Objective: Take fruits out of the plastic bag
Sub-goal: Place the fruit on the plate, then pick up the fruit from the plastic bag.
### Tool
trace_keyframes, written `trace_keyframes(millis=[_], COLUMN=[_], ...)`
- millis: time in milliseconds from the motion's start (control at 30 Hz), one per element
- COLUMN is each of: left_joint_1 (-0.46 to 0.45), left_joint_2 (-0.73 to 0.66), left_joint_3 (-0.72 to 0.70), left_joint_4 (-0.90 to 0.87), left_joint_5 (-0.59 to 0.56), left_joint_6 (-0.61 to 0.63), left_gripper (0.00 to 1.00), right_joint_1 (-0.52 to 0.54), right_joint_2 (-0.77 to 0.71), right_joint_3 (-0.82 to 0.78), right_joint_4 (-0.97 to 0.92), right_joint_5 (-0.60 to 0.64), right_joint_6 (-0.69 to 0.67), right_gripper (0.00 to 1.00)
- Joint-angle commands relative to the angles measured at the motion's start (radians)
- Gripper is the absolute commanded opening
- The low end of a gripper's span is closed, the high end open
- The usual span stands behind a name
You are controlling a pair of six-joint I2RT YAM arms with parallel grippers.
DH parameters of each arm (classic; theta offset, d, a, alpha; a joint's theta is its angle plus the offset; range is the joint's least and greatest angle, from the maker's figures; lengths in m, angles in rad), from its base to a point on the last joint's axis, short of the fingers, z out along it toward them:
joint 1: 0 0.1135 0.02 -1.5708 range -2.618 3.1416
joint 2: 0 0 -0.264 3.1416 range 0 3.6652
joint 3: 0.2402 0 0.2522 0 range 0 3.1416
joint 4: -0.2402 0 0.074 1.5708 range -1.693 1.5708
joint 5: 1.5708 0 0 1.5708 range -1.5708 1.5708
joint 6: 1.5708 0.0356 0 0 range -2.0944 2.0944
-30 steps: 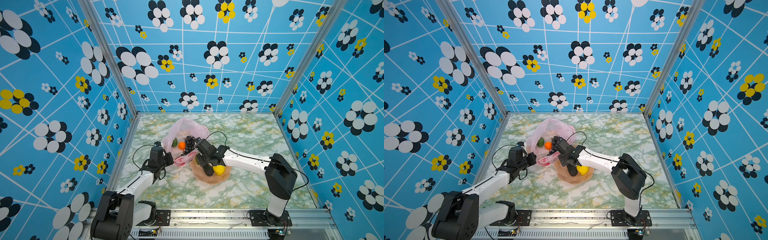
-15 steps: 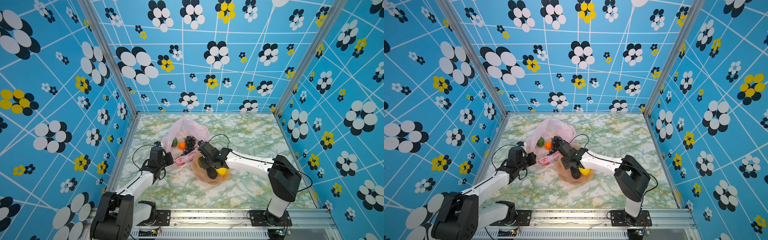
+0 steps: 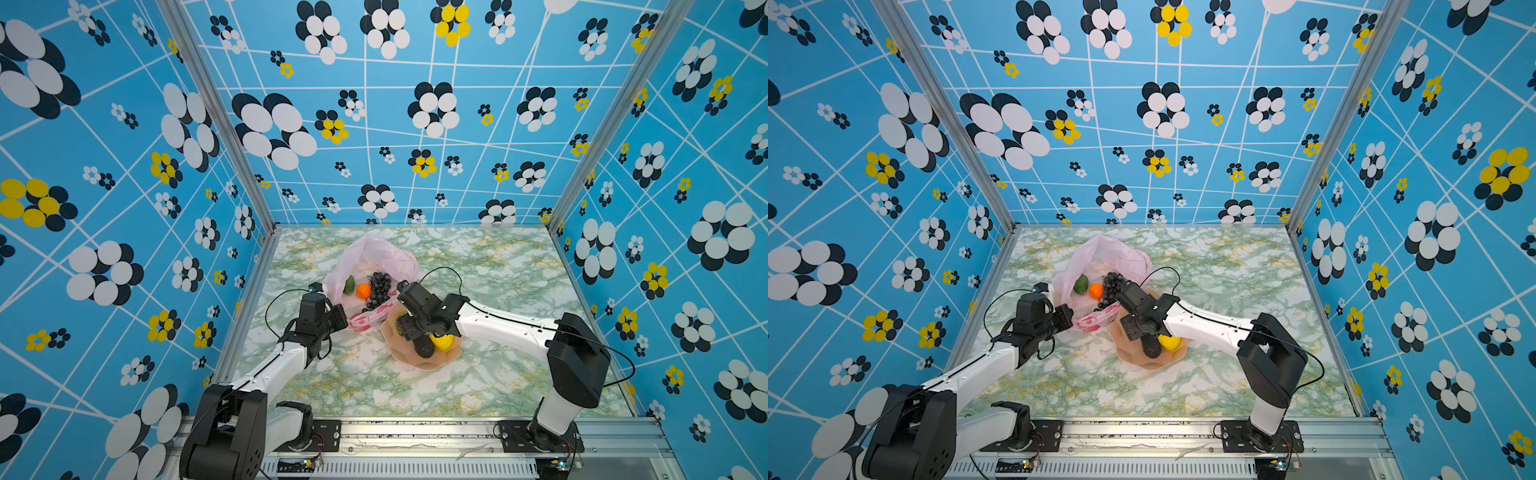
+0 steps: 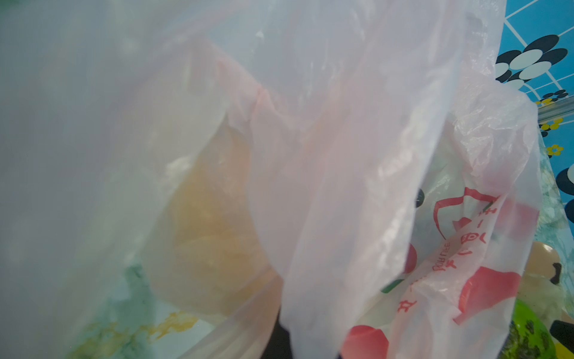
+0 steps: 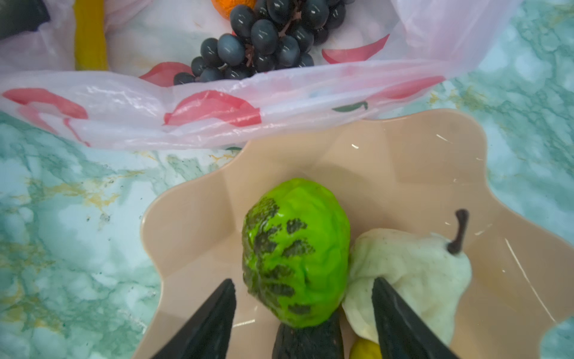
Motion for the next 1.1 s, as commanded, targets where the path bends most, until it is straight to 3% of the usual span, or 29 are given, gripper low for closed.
trace_keyframes(millis=[0,100,233,367,467,567,667,833,1067], left_joint_1=[-0.007,-0.021,-0.099,-0.110,-0.118,-0.122,-0.131,-0.101,0.010], left_joint_2=[-0.014,-0.060,-0.178,-0.250,-0.221,-0.120,0.026,0.251,0.349], left_joint_3=[0.006,0.032,0.084,0.161,0.242,0.338,0.441,0.560,0.560], left_joint_4=[0.007,-0.082,-0.267,-0.461,-0.536,-0.554,-0.570,-0.599,-0.495], left_joint_5=[0.017,-0.034,-0.235,-0.374,-0.438,-0.417,-0.400,-0.478,-0.336], left_joint_6=[0.004,0.025,0.021,-0.026,0.005,0.054,0.078,0.044,-0.007], left_gripper=[0.03,0.19,0.51,0.76,0.91,1.00,0.99,0.99,0.67], right_joint_1=[0.008,0.009,0.009,0.009,0.009,0.008,0.000,-0.042,-0.047], right_joint_2=[-0.096,-0.125,-0.146,-0.146,-0.139,-0.119,-0.085,0.009,0.179], right_joint_3=[0.039,0.044,0.047,0.062,0.062,0.074,0.094,0.140,0.286], right_joint_4=[-0.058,-0.046,0.012,0.065,0.106,0.145,0.175,0.244,0.255], right_joint_5=[0.007,-0.019,-0.043,-0.054,-0.044,-0.041,-0.025,-0.067,-0.110], right_joint_6=[0.003,0.014,0.027,0.021,0.019,0.025,0.050,0.128,0.152], right_gripper=[0.74,0.74,0.74,0.77,0.83,0.86,0.87,0.87,0.86])
